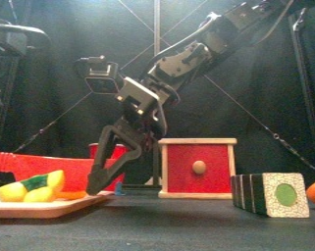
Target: Cut squash
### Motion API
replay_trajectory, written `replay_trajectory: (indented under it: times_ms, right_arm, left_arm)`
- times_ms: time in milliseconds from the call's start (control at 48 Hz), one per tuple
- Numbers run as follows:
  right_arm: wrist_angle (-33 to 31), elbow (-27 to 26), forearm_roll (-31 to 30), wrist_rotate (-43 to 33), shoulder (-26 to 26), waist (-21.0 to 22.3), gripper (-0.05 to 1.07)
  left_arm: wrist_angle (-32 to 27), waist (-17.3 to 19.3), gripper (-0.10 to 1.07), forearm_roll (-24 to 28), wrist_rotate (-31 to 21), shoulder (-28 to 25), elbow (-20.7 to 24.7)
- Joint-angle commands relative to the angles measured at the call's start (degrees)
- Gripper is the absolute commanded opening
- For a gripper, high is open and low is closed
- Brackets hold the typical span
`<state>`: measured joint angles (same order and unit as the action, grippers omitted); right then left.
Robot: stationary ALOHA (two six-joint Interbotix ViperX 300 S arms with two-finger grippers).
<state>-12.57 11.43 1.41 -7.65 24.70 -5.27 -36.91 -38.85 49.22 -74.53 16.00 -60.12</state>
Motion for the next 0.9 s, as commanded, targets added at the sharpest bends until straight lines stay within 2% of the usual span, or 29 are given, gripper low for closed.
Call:
replay_trajectory:
  times_ms: [0, 250, 500, 688, 875]
  right_arm:
    - [0.26, -0.35, 0.00, -0.09, -4.31, 0.18, 0.17]
    - [0.53, 0.18, -0.26, 0.00, -6.86, 0.26, 0.19]
    - [0.18, -0.18, -0.97, 0.00, -8.79, 0.18, 0.42]
    - [0.26, 0.26, -1.23, -0.09, -8.96, 0.18, 0.56]
    - [0.70, 0.62, -0.88, -0.18, -9.23, 0.09, 0.59]
  left_arm:
    - [-0.53, 0.09, 0.38, 1.14, 0.09, 1.76, 2.46]
    - [-0.97, 0.26, 0.38, 2.11, 1.05, 8.00, 2.72]
    - [-1.32, 0.97, 0.38, 1.93, -0.18, 18.54, 0.26]
    - [-1.05, 2.90, 0.38, 1.41, -0.35, 19.42, -3.08]
    - [0.00, 4.39, 0.38, 2.55, -0.09, 19.60, -3.16]
